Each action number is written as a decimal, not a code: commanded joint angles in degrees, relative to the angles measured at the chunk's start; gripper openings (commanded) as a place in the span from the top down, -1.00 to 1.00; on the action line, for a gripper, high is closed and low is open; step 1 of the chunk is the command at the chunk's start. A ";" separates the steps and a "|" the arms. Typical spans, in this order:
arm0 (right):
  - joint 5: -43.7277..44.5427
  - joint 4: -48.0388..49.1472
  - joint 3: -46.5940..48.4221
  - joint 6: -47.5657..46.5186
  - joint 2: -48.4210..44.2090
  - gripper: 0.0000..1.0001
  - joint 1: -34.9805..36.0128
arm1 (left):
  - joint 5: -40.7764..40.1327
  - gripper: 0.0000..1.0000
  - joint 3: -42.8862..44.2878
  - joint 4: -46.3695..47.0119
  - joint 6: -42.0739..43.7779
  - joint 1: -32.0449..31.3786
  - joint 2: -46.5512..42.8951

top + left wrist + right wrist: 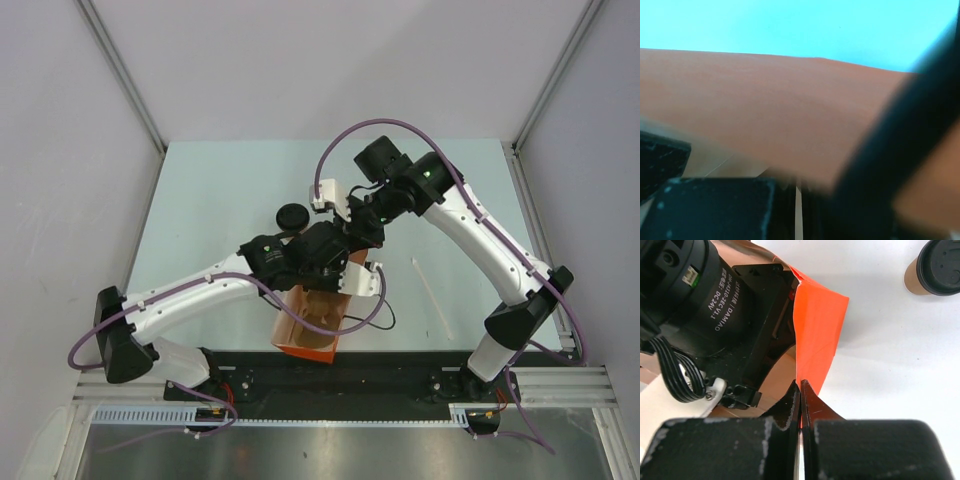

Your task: Pack the takeout coffee

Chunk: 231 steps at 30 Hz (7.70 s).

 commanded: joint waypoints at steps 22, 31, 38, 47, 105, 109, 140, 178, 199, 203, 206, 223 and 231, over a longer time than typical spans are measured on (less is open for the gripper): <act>-0.02 -5.21 -0.45 -1.93 -4.14 1.00 0.59 | 13.59 1.00 10.03 -6.75 -4.39 1.25 -2.18; -0.64 -5.30 -0.45 -1.93 -4.76 1.00 0.85 | 16.05 1.00 5.64 -3.77 -7.55 3.44 -2.53; -1.25 -5.39 -0.71 -2.36 -5.11 1.00 0.76 | 16.93 1.00 1.86 -1.04 -7.82 3.71 -2.71; -2.31 -5.39 -1.76 -3.24 -5.99 1.00 0.94 | 17.90 1.00 -1.48 0.72 -7.38 4.59 -2.71; -3.72 -5.21 -5.45 2.12 -6.34 1.00 -9.34 | 21.86 -0.75 26.26 4.94 -14.65 9.93 -15.10; -3.54 -5.47 -6.68 1.59 -7.39 1.00 -10.22 | 20.46 -0.90 31.82 6.70 -21.87 19.60 -12.21; -1.34 -2.66 -8.97 3.52 -7.48 1.00 -18.22 | 13.25 -0.99 7.13 17.25 -55.37 42.29 15.56; -1.96 -2.49 -10.91 2.20 -7.92 1.00 -19.45 | 3.93 -0.99 7.57 19.09 -56.78 38.43 22.86; -2.22 -2.84 -10.56 1.94 -7.66 1.00 -19.71 | 6.56 -0.98 9.94 18.83 -57.22 38.34 24.54; -2.22 -2.75 -10.56 1.85 -7.66 1.00 -19.71 | 6.56 -0.97 9.94 18.74 -57.22 38.34 24.89; -2.31 -2.84 -10.56 1.94 -7.66 1.00 -19.71 | 6.56 -0.96 9.94 18.65 -57.22 38.34 25.06; -2.31 -2.92 -10.56 1.85 -7.66 1.00 -19.89 | 8.31 -0.88 9.33 18.13 -58.44 38.78 26.47; -2.31 -2.75 -10.56 1.94 -7.74 1.00 -19.98 | 10.34 -0.81 7.57 18.57 -59.59 40.89 25.77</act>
